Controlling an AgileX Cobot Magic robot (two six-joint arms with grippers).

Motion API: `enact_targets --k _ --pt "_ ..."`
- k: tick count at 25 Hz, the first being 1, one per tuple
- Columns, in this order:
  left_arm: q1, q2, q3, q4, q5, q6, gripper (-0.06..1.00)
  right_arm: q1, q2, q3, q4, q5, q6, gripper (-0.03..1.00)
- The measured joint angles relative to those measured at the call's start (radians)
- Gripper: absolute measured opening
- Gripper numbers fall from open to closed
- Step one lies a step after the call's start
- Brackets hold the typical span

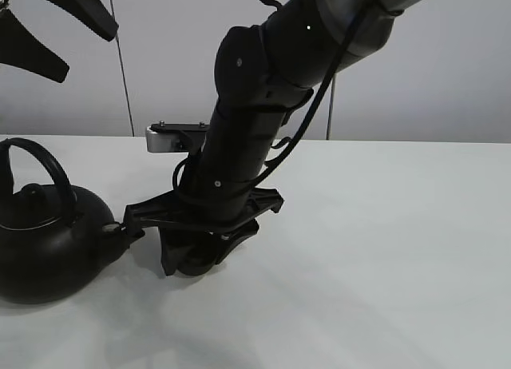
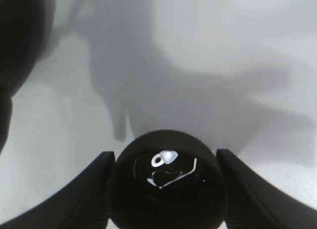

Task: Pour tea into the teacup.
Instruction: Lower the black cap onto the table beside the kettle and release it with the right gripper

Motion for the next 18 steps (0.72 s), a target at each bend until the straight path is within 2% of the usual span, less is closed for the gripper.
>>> enact_targets --k 12,18 --pt "0.0 0.0 0.0 0.0 0.0 0.0 0.54 0.0 0.0 0.0 0.003 0.0 0.004 0.41" --pt "0.0 0.0 0.0 0.001 0.0 0.0 0.54 0.0 0.0 0.0 0.005 0.0 0.007 0.49"
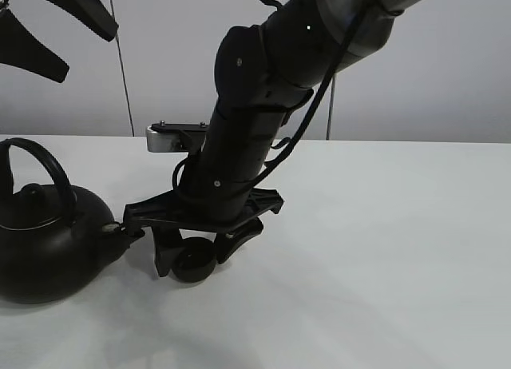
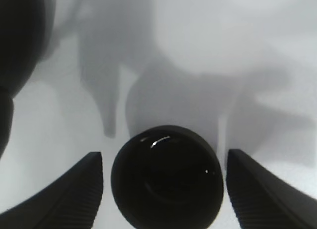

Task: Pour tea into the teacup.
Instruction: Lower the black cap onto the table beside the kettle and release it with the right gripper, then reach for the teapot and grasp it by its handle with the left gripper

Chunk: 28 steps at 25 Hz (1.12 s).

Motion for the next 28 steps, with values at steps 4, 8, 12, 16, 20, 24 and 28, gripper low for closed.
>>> enact_targets --k 4,8,12,16,20,24,28 --pt "0.0 0.0 0.0 0.0 0.0 0.0 0.54 0.0 0.0 0.0 0.0 0.001 0.0 0.5" --pt "0.0 0.0 0.0 0.0 -0.001 0.0 0.54 -0.004 -0.004 0.0 -0.002 0.034 0.003 0.5" --pt "0.0 0.0 0.0 0.0 -0.006 0.0 0.54 -0.042 -0.05 0.0 -0.005 0.046 0.015 0.5" --pt "0.0 0.0 0.0 0.0 -0.008 0.0 0.54 -0.1 -0.1 0.0 -0.009 0.046 0.023 0.5" --pt "0.0 0.0 0.0 0.0 -0.008 0.0 0.54 -0.182 -0.131 0.0 -0.045 0.058 0.034 0.5" --pt "0.0 0.0 0.0 0.0 -0.008 0.0 0.54 -0.307 -0.171 0.0 -0.168 0.15 0.066 0.5" --pt "0.0 0.0 0.0 0.0 -0.008 0.0 0.54 -0.436 -0.256 0.0 -0.322 0.277 0.072 0.5"
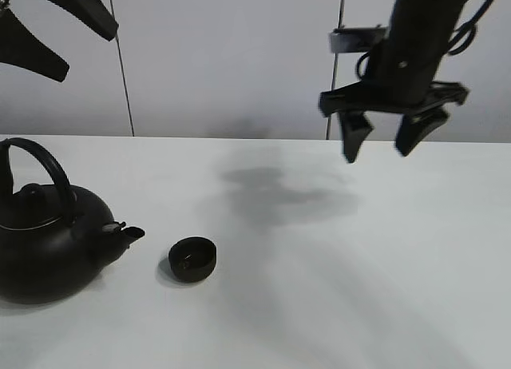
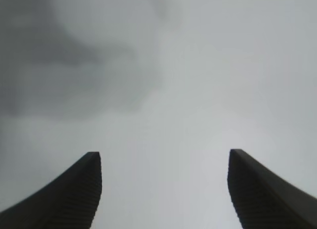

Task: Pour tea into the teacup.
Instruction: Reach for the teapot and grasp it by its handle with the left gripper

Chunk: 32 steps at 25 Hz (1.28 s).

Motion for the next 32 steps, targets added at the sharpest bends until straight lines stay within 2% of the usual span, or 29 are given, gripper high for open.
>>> enact_targets --k 4,7,11,14,18,22,25,29,32 --pt "0.0 0.0 0.0 0.0 0.0 0.0 0.54 -0.134 -0.154 0.0 -0.121 0.066 0.021 0.5" --pt "0.0 0.0 0.0 0.0 0.0 0.0 0.54 -0.256 -0.306 0.0 -0.175 0.128 0.022 0.5" --pt "0.0 0.0 0.0 0.0 0.0 0.0 0.54 -0.439 -0.535 0.0 -0.211 0.214 0.011 0.5" --pt "0.0 0.0 0.0 0.0 0.0 0.0 0.54 -0.525 -0.735 0.0 -0.211 0.238 0.009 0.5" --pt "0.0 0.0 0.0 0.0 0.0 0.0 0.54 -0.513 -1.021 0.005 -0.159 0.252 -0.007 0.5" --pt "0.0 0.0 0.0 0.0 -0.001 0.0 0.54 -0.464 -1.294 0.086 -0.035 0.266 -0.098 0.5" --pt "0.0 0.0 0.0 0.0 -0.004 0.0 0.54 -0.43 -1.496 0.201 0.069 0.269 -0.134 0.5" --pt "0.0 0.0 0.0 0.0 -0.004 0.0 0.54 -0.413 -1.714 0.455 0.203 0.27 -0.141 0.5" --pt "0.0 0.0 0.0 0.0 -0.004 0.0 0.54 -0.413 -1.851 0.647 0.236 0.273 -0.144 0.5"
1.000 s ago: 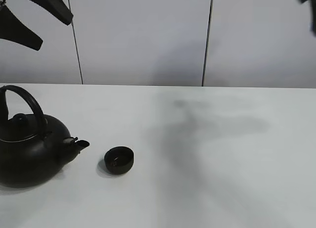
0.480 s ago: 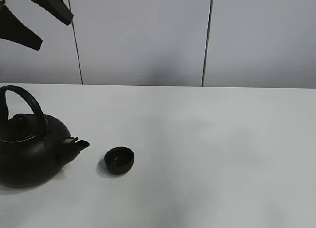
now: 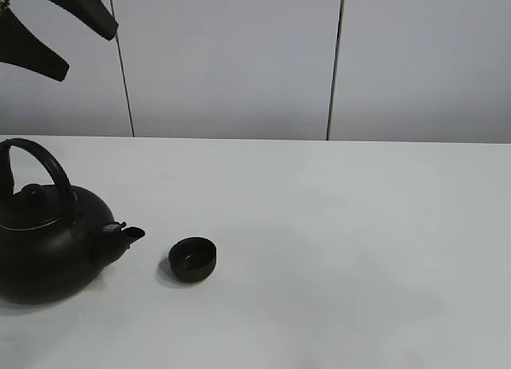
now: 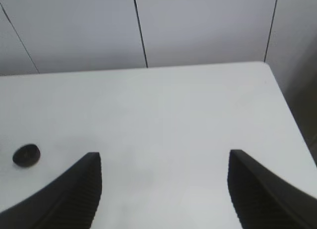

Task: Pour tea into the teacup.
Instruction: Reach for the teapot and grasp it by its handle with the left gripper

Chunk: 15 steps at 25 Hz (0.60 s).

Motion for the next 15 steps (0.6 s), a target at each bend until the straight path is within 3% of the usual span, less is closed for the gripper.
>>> enact_targets --k 7,15 --pt "0.0 0.0 0.0 0.0 0.0 0.0 0.54 0.0 -0.11 0.313 -0.067 0.0 -0.001 0.5" --pt "0.0 0.0 0.0 0.0 0.0 0.0 0.54 0.02 -0.11 0.388 -0.084 -0.06 0.039 0.5"
